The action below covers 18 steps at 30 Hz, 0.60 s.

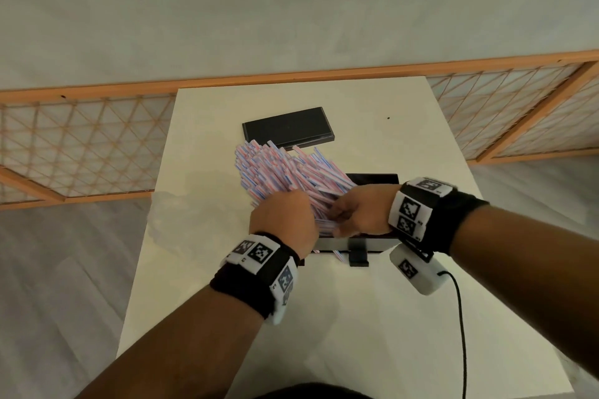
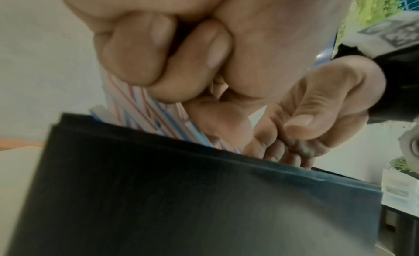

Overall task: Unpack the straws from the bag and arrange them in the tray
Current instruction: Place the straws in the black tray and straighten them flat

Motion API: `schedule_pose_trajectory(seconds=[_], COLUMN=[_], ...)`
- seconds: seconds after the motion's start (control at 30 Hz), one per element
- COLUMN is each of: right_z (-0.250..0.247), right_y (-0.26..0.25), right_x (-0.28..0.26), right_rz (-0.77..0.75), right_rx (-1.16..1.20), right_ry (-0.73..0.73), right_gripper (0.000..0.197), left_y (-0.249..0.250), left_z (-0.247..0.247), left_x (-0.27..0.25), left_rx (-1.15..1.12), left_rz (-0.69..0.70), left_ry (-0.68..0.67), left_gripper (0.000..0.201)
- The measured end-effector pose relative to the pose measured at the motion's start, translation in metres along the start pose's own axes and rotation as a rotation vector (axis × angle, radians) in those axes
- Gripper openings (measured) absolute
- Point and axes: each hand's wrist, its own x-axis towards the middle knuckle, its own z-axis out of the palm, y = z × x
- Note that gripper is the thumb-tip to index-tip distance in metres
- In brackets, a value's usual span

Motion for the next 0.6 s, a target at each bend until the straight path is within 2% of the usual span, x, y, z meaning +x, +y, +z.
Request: schedule_pose_trajectory(seconds=[0.07, 0.13, 0.3, 0.4, 0.6], right_z=[-0.001, -0.001, 0.001, 0.005, 0.012], right_y=[-0.001, -0.002, -0.003, -0.002, -0.006], right_x=[0.002, 0.005, 0.009, 0.011, 0.013], right_rz=[0.017, 0.016, -0.011, -0.053, -0.178], right_rx=[-0.043, -0.061, 0.019, 0.1, 0.196], right_ry=[-0.037, -0.043, 0.046, 0.185, 0.396], right_gripper=[0.053, 0.052, 0.031, 0.021, 0.011], left_y=[0.006, 0.009, 0.009, 0.004, -0.014], left_z=[-0.004, -0.007, -0.013, -0.017, -0.041], left_x=[0.0, 0.002, 0.008, 0.007, -0.005], left_rx=[0.019, 0.031, -0.065, -0.134, -0.375], left_rz=[0.009, 0.019, 0.003, 0.029, 0.15], left_ry=[-0.027, -0.04, -0.025, 0.073, 0.446], left_gripper=[0.004, 0.008, 0.013, 0.012, 0.021])
